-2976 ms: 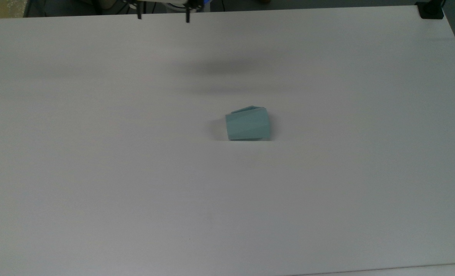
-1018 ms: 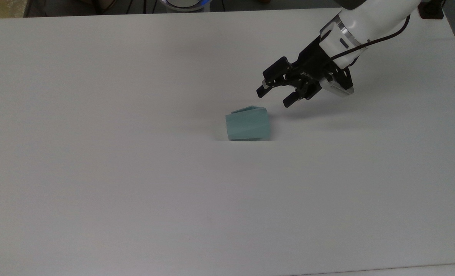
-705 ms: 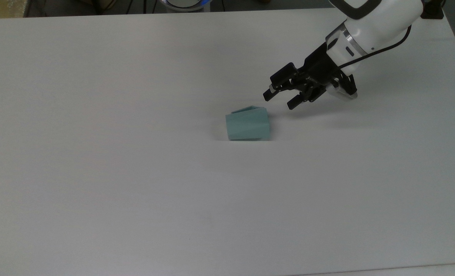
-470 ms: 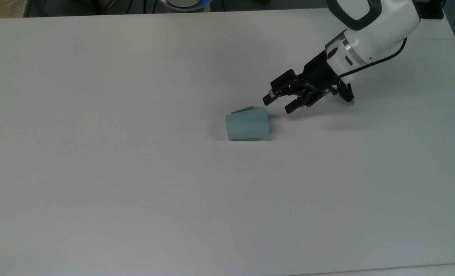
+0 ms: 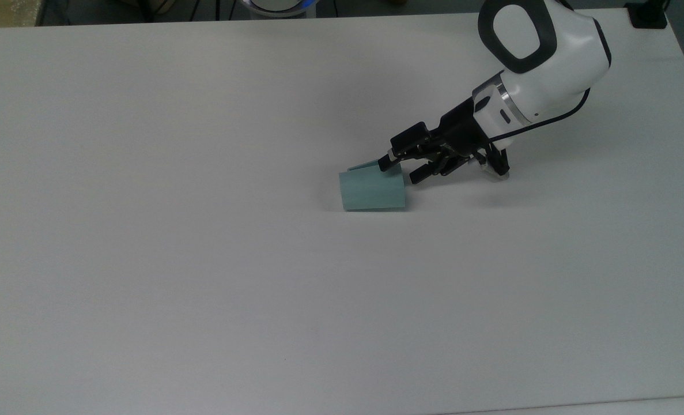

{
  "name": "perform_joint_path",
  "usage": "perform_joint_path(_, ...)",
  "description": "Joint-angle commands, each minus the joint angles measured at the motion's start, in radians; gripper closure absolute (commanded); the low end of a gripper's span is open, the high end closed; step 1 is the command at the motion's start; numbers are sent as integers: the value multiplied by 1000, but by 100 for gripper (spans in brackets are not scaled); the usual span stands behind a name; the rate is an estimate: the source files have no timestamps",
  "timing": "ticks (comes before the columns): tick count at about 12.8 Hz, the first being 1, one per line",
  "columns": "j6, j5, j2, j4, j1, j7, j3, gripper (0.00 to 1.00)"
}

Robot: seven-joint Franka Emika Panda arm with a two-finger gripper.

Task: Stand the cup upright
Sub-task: 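Close the gripper on the rim of the lying teal cup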

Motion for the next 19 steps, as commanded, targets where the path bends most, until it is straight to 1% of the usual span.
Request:
perform_joint_path(1,-1,-28,18,11,15,41,-32,0)
perform_joint_path(2,2,-41,18,-12,15,81,-32,1)
perform_joint_path(5,4,-49,20,-23,15,99,-32,23)
perform_joint_path(6,4,-49,20,-23,15,99,-32,27)
perform_joint_path(8,7,-51,34,-29,15,96,-31,44)
perform_joint_path(9,7,-52,40,-30,15,95,-32,64)
perform_joint_path(11,7,-55,47,-38,15,93,-32,97)
perform_joint_path(12,7,-54,51,-38,15,93,-31,100)
perform_joint_path(15,7,-57,64,-69,15,96,-31,100)
perform_joint_path(19,10,-58,70,-72,15,98,-29,100)
